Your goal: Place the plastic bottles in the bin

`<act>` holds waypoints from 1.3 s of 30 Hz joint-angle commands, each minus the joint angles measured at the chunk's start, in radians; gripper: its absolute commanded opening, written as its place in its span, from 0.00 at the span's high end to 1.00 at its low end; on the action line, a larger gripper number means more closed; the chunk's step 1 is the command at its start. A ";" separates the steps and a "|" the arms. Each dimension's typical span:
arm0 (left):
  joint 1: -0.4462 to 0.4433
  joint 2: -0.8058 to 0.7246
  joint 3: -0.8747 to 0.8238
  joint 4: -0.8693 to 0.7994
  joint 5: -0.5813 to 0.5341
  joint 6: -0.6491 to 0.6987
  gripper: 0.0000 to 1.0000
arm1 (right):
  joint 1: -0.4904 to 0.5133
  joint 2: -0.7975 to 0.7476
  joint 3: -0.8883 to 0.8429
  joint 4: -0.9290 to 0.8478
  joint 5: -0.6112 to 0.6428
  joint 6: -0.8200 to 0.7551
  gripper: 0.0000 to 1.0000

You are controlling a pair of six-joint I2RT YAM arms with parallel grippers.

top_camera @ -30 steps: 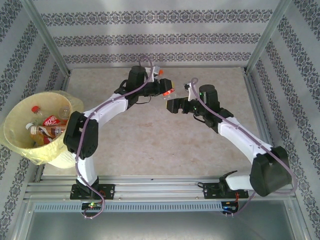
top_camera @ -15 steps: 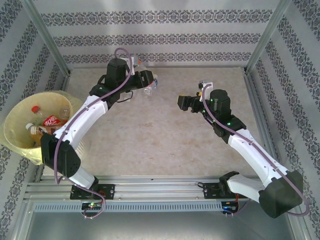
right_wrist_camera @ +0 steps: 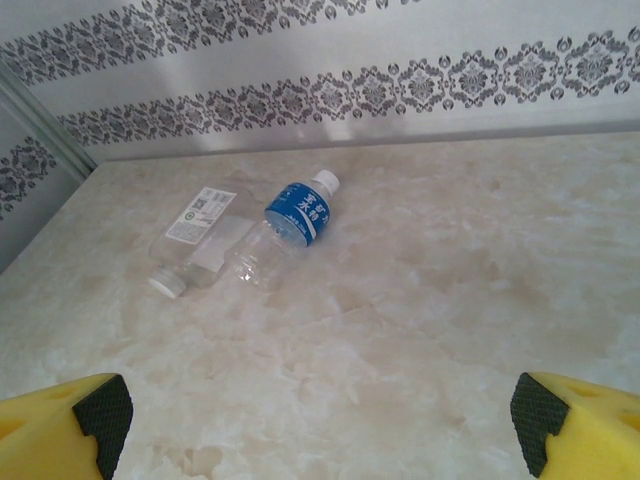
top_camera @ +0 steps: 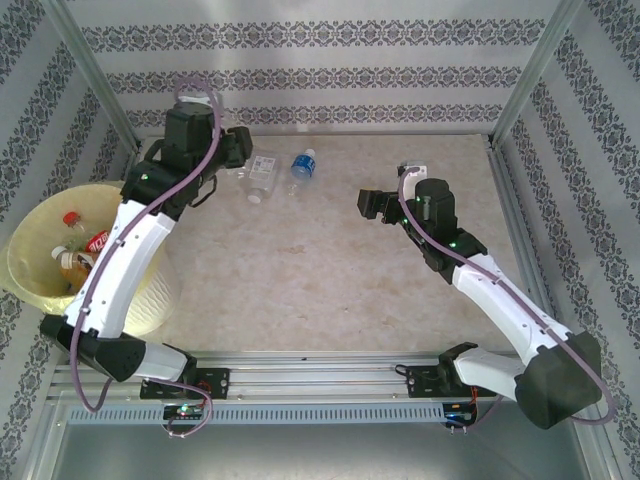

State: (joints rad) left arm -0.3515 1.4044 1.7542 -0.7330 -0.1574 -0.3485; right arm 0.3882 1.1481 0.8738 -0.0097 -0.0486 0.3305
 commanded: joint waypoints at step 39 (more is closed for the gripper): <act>0.731 -0.266 -0.145 -0.483 -0.529 0.076 0.46 | -0.017 0.212 0.167 0.007 -0.082 0.083 0.02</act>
State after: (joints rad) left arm 0.3050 1.1561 1.6424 -1.1492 -0.6960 -0.2512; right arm 0.3817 1.3560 1.0019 -0.0109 -0.1051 0.3977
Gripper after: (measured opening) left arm 0.549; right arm 0.981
